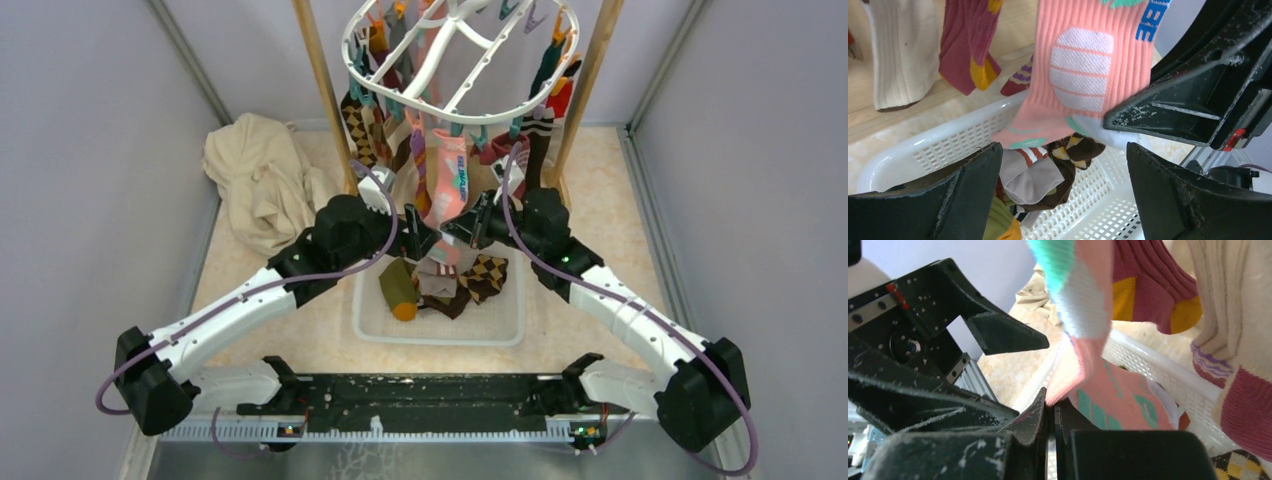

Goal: Remove the socks clipped to the hanger
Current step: Remove the sock from the hanger.

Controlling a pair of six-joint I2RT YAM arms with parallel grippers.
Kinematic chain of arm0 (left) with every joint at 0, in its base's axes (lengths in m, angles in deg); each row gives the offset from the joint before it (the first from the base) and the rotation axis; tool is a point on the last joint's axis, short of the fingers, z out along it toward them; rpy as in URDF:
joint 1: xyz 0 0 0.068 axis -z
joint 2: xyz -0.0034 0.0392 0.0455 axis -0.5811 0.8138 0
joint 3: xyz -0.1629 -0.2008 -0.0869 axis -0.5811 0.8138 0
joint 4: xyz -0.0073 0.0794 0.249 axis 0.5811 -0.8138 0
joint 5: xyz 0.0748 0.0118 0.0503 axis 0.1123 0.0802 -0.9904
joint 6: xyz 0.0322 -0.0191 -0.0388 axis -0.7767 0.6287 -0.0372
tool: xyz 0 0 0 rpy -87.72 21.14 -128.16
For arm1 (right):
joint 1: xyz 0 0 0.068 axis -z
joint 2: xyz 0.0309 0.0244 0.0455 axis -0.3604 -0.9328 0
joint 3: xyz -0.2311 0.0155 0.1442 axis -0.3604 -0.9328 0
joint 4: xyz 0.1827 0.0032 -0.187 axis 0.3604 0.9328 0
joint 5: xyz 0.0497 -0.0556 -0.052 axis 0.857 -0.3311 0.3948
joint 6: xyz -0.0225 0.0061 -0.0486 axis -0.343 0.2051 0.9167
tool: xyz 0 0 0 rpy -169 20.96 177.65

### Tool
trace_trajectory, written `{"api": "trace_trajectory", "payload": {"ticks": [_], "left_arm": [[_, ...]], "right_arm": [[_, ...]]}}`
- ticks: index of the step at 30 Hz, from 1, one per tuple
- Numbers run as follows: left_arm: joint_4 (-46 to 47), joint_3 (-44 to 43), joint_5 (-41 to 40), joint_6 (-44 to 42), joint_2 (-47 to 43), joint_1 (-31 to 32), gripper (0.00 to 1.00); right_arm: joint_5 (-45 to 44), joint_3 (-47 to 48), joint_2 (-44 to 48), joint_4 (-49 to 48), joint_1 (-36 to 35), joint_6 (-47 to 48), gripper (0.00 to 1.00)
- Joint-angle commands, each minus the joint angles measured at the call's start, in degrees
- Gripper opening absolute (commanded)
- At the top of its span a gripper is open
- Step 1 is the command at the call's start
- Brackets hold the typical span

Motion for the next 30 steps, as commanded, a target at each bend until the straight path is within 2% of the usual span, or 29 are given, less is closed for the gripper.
{"api": "trace_trajectory", "payload": {"ticks": [1,14,22,30], "left_arm": [[1.9,2.2,1.0,0.3,-1.5,0.0,0.99],[6.3,9.9,2.4,-0.6,-5.4,0.2,0.99],[10.9,11.8,-4.0,-2.4,-2.7,0.9,0.99],[14.5,14.0,-13.8,-2.2,-1.4,2.7,0.99]], "right_arm": [[-4.5,3.9,-1.8,-1.7,-1.5,-4.1,0.0],[-6.9,8.7,-7.6,-4.1,-5.8,-8.6,0.0],[-7.9,10.2,-9.6,-4.8,-8.6,-10.0,0.0],[-8.0,10.3,-9.5,-5.1,-9.2,-11.0,0.0]]}}
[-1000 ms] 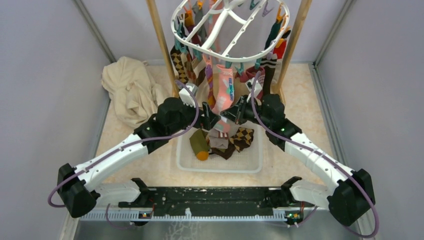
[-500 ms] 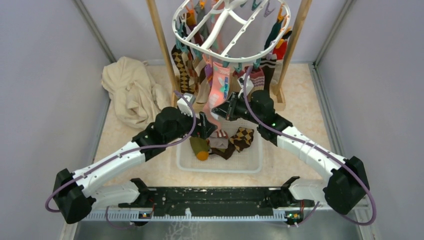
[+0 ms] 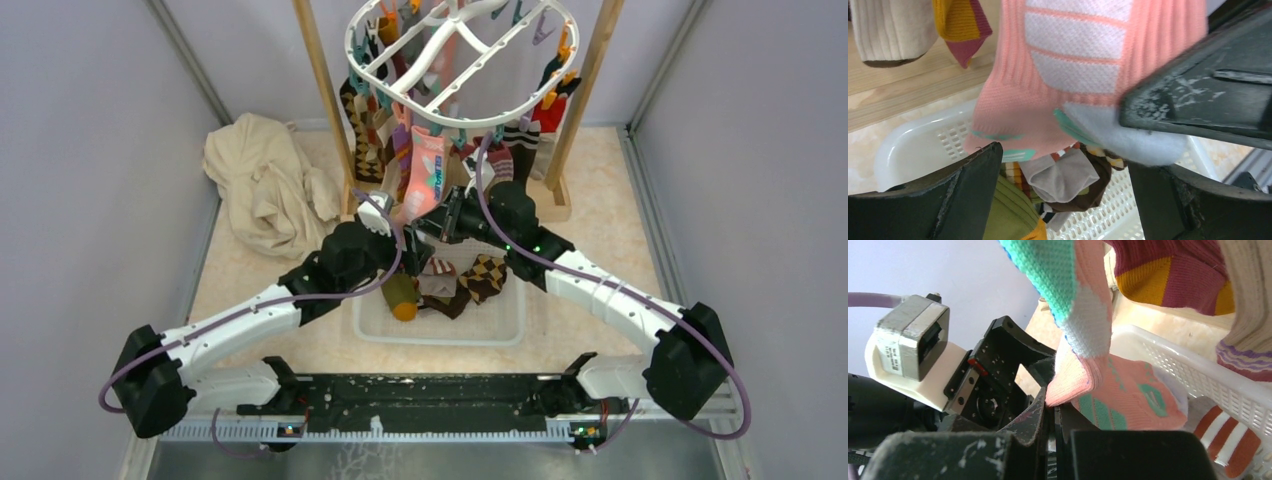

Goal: Remove the socks clipped to the hanger
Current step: Remove the sock from the hanger.

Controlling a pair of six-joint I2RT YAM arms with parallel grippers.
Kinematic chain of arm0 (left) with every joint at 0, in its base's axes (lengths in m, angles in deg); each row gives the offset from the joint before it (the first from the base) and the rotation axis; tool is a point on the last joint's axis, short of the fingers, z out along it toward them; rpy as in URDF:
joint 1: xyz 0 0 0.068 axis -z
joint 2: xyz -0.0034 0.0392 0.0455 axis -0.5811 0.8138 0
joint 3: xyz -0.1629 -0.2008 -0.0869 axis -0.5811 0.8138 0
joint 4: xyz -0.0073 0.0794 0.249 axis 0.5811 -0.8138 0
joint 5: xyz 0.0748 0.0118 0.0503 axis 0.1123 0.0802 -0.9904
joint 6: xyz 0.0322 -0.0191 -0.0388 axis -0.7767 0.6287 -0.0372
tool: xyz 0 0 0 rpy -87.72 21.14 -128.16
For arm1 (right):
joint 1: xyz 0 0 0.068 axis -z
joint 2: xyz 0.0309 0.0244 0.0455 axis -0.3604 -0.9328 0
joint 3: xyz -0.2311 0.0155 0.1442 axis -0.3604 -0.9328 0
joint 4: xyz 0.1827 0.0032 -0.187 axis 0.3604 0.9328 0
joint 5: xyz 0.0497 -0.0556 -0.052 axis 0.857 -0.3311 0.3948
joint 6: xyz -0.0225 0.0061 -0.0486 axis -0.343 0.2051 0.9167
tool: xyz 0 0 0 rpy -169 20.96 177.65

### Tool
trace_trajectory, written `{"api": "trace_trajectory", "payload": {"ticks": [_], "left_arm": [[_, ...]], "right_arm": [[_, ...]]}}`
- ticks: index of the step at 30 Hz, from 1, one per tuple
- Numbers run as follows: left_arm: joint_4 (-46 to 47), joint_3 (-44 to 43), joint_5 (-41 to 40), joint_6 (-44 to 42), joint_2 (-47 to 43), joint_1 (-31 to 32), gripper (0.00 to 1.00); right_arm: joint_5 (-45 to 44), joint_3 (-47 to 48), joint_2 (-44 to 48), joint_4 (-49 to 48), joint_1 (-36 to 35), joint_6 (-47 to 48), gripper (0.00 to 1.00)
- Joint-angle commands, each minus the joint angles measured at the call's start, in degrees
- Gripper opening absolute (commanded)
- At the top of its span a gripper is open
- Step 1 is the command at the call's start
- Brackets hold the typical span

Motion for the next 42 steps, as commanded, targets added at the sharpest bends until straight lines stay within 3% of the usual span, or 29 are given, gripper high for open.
{"api": "trace_trajectory", "payload": {"ticks": [1,6,10,14,16,23,24,28,29,42], "left_arm": [[4.1,1.4,-7.9,-0.2,0.3,1.1,0.99],[6.4,2.4,-12.7,-0.8,-0.3,2.4,0.94],[6.3,1.1,-12.3,-2.4,0.6,2.5,0.56],[3.5,-1.9,-10.8,-3.2,3.0,2.5,0.07],[3.1,-2.6,-10.0,-3.2,3.5,2.5,0.0],[1.9,-2.8,-9.2,-4.2,2.2,2.8,0.0],[1.6,-2.9,-8.8,-4.6,1.8,2.9,0.07],[1.2,-1.0,-9.2,-5.1,-0.1,3.0,0.92],[2.0,0.2,-8.8,-5.5,-0.9,3.0,0.98],[11.2,10.9,-8.0,-13.8,-8.8,3.0,0.99]], "right_arm": [[-0.4,3.6,0.3,-3.4,-0.8,-1.0,0.0],[0.3,3.5,0.2,-3.4,-0.8,-1.2,0.0],[0.9,3.0,0.4,-3.7,-0.9,-1.4,0.0],[1.4,2.7,0.6,-3.8,-0.8,-1.3,0.0],[1.7,2.4,0.8,-3.9,-0.8,-1.3,0.0],[1.6,1.8,1.9,-3.4,-0.8,-1.0,0.0],[1.7,1.7,2.1,-3.5,-0.8,-1.0,0.0],[2.4,2.0,2.3,-3.6,-0.7,-1.3,0.0],[2.6,2.2,2.3,-3.4,-0.8,-1.3,0.0],[16.3,3.7,1.8,-6.2,3.4,-8.5,0.0]]}}
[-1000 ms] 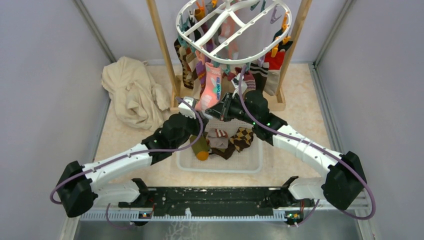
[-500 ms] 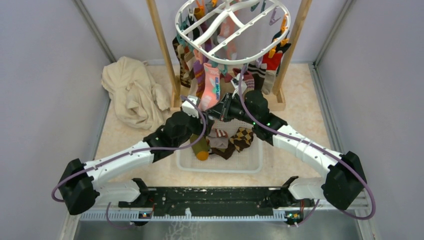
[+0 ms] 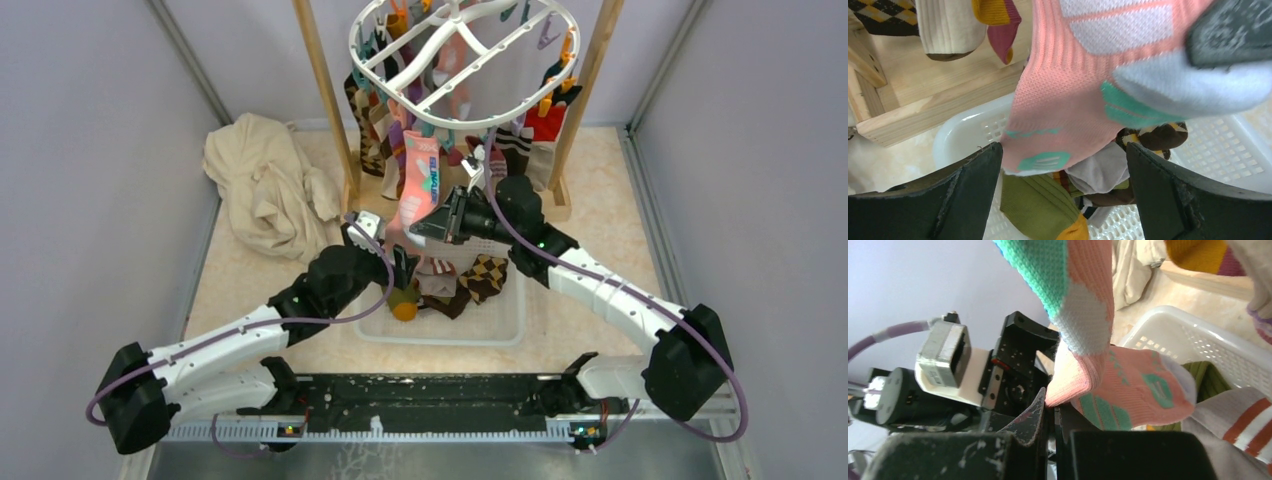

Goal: Remove the socks clipped to the hanger
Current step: Remove the sock from the hanger.

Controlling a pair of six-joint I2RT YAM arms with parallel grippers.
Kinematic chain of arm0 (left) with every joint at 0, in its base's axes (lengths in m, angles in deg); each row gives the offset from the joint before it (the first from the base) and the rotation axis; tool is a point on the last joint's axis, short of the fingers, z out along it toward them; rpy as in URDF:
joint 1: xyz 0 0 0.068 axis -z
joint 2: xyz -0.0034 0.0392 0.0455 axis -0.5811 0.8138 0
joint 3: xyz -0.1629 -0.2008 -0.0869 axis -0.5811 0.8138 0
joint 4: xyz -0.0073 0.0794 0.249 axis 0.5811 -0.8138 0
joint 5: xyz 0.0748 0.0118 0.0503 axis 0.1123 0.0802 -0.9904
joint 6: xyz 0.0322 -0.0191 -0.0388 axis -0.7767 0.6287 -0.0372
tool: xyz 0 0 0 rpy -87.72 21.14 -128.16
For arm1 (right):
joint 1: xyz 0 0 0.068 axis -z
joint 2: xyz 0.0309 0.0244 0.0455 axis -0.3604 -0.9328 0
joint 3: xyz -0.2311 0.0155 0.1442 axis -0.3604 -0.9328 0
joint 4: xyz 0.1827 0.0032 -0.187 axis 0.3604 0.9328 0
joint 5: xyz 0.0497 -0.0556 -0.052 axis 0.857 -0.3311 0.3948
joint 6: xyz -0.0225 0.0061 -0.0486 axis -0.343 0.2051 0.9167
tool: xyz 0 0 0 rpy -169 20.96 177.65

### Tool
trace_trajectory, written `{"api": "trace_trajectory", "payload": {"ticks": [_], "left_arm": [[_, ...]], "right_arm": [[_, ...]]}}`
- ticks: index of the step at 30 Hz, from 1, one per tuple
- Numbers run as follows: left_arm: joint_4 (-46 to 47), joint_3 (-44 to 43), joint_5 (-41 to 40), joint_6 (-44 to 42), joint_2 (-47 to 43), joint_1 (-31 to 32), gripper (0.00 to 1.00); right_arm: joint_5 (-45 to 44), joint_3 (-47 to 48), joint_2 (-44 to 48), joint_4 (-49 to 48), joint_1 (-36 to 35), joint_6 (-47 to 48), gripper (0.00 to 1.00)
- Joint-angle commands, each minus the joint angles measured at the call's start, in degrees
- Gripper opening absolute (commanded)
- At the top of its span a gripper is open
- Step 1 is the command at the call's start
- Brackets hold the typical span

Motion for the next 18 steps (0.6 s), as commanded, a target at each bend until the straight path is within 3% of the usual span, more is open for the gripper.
{"api": "trace_trajectory", "payload": {"ticks": [1,18], "left_arm": [[6.4,1.8,1.1,-5.2,-1.2,0.3,0.99],[17.9,4.0,7.4,-9.5,1.1,0.3,0.99]], "right_arm": [[7.8,3.2,1.7,-6.6,1.4,-5.3,0.0],[14.2,4.0,0.1,-9.4,1.5,-8.2,0.0]]}}
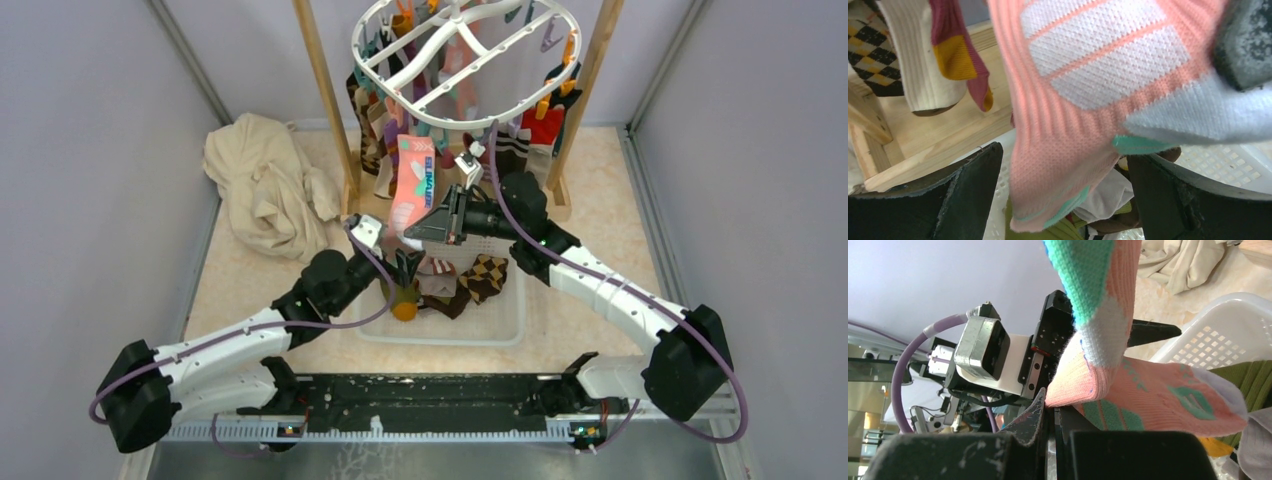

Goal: Remove the socks clipped to the hanger
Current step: Remove the sock from the hanger.

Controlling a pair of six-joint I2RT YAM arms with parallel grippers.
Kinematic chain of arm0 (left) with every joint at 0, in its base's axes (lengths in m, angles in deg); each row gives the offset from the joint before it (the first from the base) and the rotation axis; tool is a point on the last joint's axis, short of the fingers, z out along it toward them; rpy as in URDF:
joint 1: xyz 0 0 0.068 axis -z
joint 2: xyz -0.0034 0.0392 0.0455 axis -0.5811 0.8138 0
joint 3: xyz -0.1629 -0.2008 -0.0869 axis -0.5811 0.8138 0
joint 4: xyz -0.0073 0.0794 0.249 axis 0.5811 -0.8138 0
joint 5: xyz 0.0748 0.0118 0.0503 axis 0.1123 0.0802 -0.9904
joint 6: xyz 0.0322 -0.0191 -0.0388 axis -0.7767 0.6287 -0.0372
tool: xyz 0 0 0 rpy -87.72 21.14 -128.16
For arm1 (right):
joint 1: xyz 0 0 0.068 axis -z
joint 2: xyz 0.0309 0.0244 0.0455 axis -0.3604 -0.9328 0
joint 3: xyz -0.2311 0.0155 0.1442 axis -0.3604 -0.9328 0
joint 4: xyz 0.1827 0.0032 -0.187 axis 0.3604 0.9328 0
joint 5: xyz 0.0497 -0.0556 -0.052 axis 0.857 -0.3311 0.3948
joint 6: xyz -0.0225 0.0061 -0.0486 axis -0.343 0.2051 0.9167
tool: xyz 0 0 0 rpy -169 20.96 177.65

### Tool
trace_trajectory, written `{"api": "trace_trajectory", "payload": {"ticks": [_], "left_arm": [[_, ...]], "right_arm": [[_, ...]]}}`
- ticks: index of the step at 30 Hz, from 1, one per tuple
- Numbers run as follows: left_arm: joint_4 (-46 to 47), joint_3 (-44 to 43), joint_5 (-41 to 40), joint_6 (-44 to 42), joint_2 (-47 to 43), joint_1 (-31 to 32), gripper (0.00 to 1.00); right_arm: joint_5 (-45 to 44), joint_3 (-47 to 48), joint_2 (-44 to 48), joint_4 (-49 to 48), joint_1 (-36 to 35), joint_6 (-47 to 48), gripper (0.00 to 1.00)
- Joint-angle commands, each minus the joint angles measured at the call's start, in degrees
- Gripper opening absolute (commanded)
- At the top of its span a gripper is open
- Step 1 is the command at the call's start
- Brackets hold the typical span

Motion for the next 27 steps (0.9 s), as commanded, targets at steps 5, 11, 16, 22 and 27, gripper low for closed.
{"api": "trace_trajectory", "payload": {"ticks": [5,11,16,22,27], "left_arm": [[3.8,-1.4,6.2,-0.3,2.7,0.3,0.93],[1.7,-3.4,7.6,0.4,4.6,0.3,0.51],[-2.1,-6.3,7.9,0.9,5.7,0.3,0.19],[-6.6,-8.4,4.5,2.0,6.0,0.3,0.0],[-10.7,-9.9,-1.1,4.3,6.8,0.1,0.0]], "right_arm": [[2.4,1.5,-0.2,-7.9,0.3,-2.7,0.0],[2.4,0.5,-0.2,-8.8,0.3,-3.0,0.0],[1.6,0.0,0.0,-7.2,0.5,-1.6,0.0],[-1.7,0.8,1.5,0.6,0.8,4.5,0.23],[-6.4,3.7,3.5,10.6,2.1,12.3,0.52]]}}
